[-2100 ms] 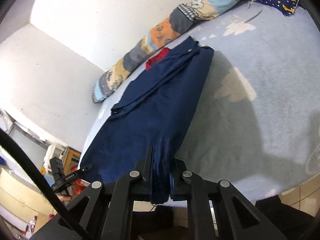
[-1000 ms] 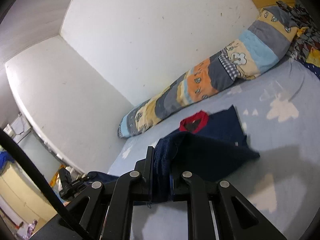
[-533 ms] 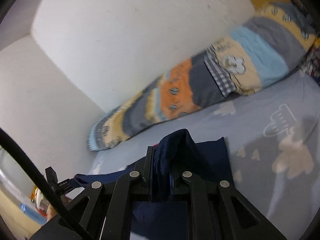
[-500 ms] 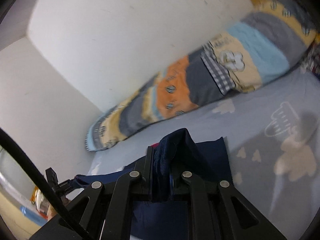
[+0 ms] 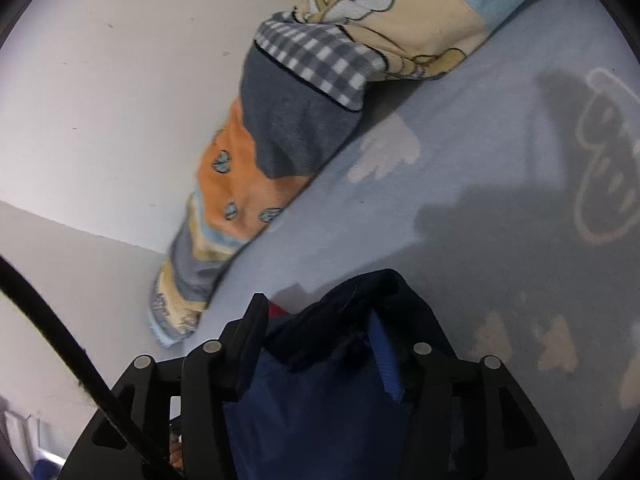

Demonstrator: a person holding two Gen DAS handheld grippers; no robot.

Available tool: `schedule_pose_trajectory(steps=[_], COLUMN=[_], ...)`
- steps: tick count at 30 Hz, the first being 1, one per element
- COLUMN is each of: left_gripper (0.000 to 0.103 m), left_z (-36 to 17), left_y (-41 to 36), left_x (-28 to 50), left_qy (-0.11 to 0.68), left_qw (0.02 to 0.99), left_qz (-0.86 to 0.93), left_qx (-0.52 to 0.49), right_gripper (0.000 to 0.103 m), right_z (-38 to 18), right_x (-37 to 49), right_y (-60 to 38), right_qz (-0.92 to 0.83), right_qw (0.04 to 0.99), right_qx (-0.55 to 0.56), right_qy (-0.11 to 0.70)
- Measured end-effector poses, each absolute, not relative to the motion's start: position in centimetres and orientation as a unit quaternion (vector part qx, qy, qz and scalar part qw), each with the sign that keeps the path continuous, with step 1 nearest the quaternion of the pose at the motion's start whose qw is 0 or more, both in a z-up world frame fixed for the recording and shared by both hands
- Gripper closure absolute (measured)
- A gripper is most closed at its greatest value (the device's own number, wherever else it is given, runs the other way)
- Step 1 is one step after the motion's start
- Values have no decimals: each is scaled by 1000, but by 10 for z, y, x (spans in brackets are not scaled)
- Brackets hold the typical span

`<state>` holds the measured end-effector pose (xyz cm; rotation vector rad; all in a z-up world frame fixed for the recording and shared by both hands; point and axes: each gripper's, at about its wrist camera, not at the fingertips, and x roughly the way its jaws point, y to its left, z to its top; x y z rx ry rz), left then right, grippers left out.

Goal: Fold large clothes
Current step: 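Lift the hem with both tools and fold it toward the red collar, then lower the folded hem onto the jacket and open both tools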

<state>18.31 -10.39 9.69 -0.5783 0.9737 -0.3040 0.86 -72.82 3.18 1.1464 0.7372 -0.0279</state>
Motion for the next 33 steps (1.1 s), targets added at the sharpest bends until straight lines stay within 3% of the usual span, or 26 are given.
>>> schedule_pose_trajectory(steps=[3, 6, 9, 11, 16, 19, 23, 24, 25, 27, 30, 33], left_gripper=[28, 28, 25, 23, 23, 23, 23, 23, 23, 23, 23, 23], left_z=[110, 123, 127, 120, 77, 43, 26, 26, 24, 23, 24, 31], left_y=[-108, -127, -161, -189, -244, -247, -211, -203, -198, -185, -174, -177], left_x=[170, 152, 131, 119, 91, 100, 118, 119, 120, 120, 114, 100], left_qy=[438, 410, 381, 372, 337, 352, 386, 386, 387, 384, 383, 387], left_qw=[852, 872, 892, 901, 925, 922, 917, 917, 916, 917, 918, 919], left_qz=[-156, -182, -206, -211, -159, -117, -97, -98, -103, -102, -88, -79], left_qx=[-241, -194, -132, -76, 68, 107, 30, 12, -4, -37, -53, -4], right_gripper=[41, 19, 17, 17, 41, 43, 46, 50, 61, 67, 68, 68], right_z=[49, 74, 92, 95, 78, 54, 18, 12, 7, 1, 3, 8], right_x=[2, -11, -21, -12, 10, 17, 13, 8, 2, -9, -21, -33], right_y=[-727, -732, -737, -719, -621, -577, -599, -610, -622, -644, -654, -660], right_qz=[14, 6, -3, 8, 28, 11, -42, -56, -54, -65, -87, -124], right_qw=[790, 810, 820, 837, 897, 910, 898, 896, 892, 885, 886, 881], right_qx=[521, 517, 520, 475, 274, 187, 204, 210, 237, 280, 278, 248], right_qy=[322, 277, 239, 271, 345, 368, 387, 387, 380, 366, 361, 383])
